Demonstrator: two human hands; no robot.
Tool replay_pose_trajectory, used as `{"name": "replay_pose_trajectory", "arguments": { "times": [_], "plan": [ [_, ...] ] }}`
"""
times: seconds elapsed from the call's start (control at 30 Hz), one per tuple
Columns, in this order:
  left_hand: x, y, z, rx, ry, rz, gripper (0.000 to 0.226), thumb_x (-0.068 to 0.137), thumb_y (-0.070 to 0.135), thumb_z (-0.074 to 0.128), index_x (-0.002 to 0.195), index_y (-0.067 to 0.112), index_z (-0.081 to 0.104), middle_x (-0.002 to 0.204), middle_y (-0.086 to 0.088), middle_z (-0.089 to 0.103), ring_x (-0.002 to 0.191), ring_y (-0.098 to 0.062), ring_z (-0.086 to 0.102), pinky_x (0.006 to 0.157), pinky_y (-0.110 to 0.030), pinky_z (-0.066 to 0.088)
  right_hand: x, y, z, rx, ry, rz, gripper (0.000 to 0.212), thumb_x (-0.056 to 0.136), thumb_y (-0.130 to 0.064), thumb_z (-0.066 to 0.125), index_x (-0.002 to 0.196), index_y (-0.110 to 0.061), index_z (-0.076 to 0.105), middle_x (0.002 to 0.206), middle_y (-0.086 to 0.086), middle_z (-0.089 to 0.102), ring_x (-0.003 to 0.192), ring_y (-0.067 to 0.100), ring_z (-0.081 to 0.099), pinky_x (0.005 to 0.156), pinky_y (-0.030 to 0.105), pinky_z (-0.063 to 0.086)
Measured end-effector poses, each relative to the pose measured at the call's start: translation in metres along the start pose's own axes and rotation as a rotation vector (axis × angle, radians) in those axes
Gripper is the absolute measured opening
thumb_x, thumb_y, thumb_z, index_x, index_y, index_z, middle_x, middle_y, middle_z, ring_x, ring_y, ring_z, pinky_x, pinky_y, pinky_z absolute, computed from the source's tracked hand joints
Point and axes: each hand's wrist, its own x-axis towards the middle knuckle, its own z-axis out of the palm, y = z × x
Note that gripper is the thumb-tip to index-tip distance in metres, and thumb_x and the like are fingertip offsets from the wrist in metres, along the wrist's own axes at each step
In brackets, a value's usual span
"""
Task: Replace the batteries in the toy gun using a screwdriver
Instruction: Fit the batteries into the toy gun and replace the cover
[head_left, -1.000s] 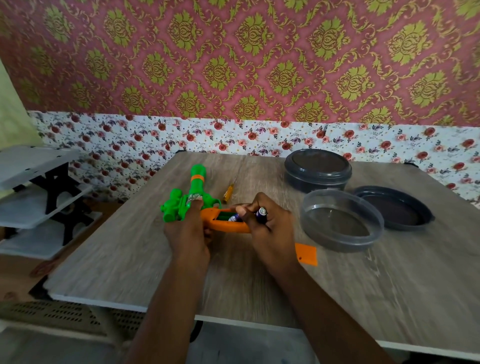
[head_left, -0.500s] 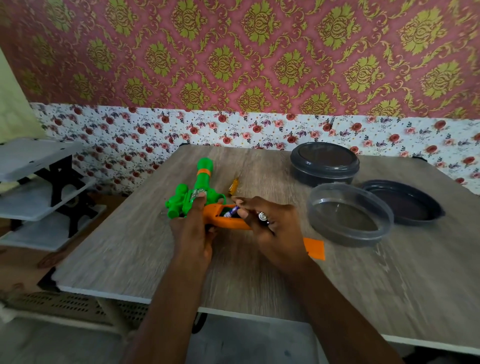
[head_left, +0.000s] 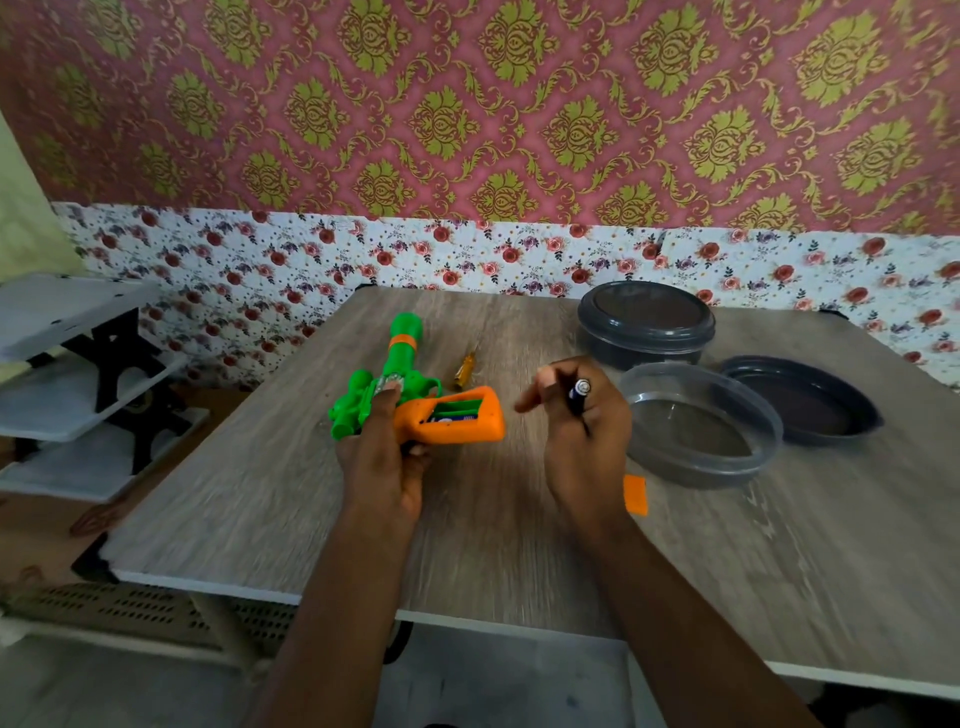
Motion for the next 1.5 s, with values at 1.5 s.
{"name": "replay_pose_trajectory", "arguments": {
  "times": [1.5],
  "plan": [
    [0.001, -0.007, 0.004, 0.112, 0.063, 0.075, 0.041, 0.096, 0.024, 0.070, 0.134, 0.016, 0.055, 0.111, -0.012, 0.075, 0.060, -0.011, 0.071, 0.043, -0.021, 0.048, 0.035, -0.021, 0.015, -0.199, -0.389, 0.791, 0.061, 0.066, -0.049, 0.093, 0.091, -0.014, 0.049, 0.072, 0.004, 0.052, 0.054, 0.010, 0.048, 0.043, 0.022, 0.035]
  ]
}}
